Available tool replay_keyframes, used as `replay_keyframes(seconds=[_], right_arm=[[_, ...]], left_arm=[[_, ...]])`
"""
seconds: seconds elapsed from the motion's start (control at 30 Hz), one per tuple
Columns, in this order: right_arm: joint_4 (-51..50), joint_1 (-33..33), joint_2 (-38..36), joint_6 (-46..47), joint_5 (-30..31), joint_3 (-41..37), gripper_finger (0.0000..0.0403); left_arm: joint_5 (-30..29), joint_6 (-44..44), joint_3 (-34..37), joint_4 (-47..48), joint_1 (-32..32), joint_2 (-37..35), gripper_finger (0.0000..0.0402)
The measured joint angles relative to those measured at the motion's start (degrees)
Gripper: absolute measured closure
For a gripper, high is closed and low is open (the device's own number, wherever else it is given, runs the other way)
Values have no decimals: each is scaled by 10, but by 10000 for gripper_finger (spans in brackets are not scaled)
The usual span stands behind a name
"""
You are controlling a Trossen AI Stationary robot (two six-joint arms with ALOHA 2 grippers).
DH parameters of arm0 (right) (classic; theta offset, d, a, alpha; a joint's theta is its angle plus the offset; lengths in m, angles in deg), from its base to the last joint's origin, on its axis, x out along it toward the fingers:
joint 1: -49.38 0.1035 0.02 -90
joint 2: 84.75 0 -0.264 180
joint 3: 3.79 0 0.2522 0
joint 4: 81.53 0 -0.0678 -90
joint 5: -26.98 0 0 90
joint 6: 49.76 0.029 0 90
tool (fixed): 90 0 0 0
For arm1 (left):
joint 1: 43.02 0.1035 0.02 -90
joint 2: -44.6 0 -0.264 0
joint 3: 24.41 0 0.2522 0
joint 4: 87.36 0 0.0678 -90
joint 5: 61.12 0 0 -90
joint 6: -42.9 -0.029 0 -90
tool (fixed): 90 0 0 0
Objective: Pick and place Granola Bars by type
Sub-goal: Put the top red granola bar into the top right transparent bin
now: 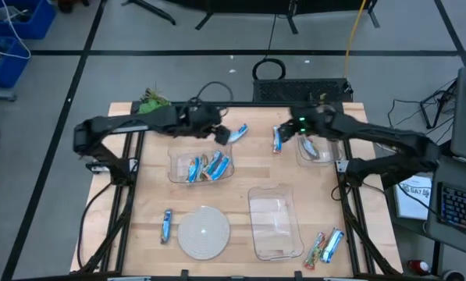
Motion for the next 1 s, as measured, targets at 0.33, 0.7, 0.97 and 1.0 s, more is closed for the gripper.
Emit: replay_keyframes(seconds=[0.33,0.7,0.97,1.0], right_arm=[[46,19,153,61,15,22,246],[59,57,232,149,29,19,246],[55,82,268,178,33,19,246],[52,82,268,182,41,19,246]], left_arm=[[19,107,165,-23,-102,-154,67],[7,161,217,-23,-181,-234,66],[3,156,218,-24,-199,-266,66],[2,155,218,-23,-201,-270,66]])
